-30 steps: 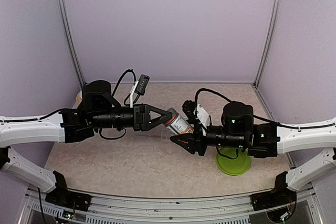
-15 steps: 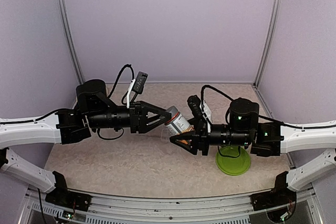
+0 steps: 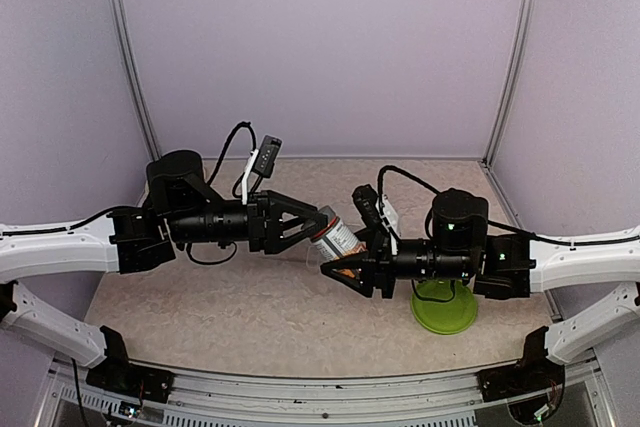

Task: Sort the pills into containers
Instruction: Pass from the right arm to the left

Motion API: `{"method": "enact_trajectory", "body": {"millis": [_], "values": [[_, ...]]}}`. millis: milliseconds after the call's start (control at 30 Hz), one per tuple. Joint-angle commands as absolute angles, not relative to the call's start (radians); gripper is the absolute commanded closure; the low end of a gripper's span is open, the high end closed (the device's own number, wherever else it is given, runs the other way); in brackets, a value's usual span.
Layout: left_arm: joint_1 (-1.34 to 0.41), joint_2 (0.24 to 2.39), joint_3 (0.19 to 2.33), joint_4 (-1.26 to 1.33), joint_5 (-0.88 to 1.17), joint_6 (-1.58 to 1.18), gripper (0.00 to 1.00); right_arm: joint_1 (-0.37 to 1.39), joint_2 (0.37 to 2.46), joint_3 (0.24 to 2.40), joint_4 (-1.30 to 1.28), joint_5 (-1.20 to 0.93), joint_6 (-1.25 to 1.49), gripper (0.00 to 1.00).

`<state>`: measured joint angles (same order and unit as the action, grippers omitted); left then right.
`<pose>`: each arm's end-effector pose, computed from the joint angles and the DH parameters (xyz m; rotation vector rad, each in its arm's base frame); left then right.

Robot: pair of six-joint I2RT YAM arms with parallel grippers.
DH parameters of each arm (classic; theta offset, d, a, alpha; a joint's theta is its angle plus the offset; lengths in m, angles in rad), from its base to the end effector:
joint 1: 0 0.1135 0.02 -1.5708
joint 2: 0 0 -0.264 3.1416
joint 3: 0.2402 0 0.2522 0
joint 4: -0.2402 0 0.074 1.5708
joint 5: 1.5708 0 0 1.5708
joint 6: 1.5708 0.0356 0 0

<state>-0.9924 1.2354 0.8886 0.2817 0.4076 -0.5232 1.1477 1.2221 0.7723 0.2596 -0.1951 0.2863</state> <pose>0.1469 -0.2508 0.3290 0.7661 1.6889 -1.4458 0.1101 0.2613 0.2885 -0.9407 1.6765 1.1812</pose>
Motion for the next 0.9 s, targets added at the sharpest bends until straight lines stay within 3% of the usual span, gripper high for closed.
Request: {"method": "enact_trajectory", "body": {"millis": [0,167,400,500,567,667,833,867], "values": [[-0.988,1.251,0.891,0.312,0.428,-0.527,0.26,1.144,1.221,0.773,0.305,-0.182,0.286,1.00],[-0.988,1.258,0.890,0.310,0.437,-0.525,0.35,1.143,1.219,0.773,0.307,-0.176,0.279,1.00],[-0.988,1.262,0.885,0.333,0.443,-0.528,0.66,1.143,1.231,0.766,0.314,-0.161,0.269,1.00],[-0.985,1.265,0.885,0.336,0.441,-0.531,0.72,1.143,1.229,0.764,0.316,-0.141,0.258,0.98],[-0.981,1.263,0.882,0.333,0.427,-0.535,0.72,1.143,1.225,0.761,0.316,-0.121,0.248,0.83],[-0.962,1.253,0.872,0.313,0.392,-0.546,0.72,1.139,1.219,0.759,0.307,-0.090,0.231,0.48],[-0.908,1.229,0.850,0.251,0.334,-0.551,0.72,1.120,1.207,0.759,0.282,-0.056,0.213,0.04],[-0.900,1.225,0.852,0.226,0.311,-0.543,0.72,1.113,1.205,0.759,0.277,-0.051,0.212,0.01]]}}
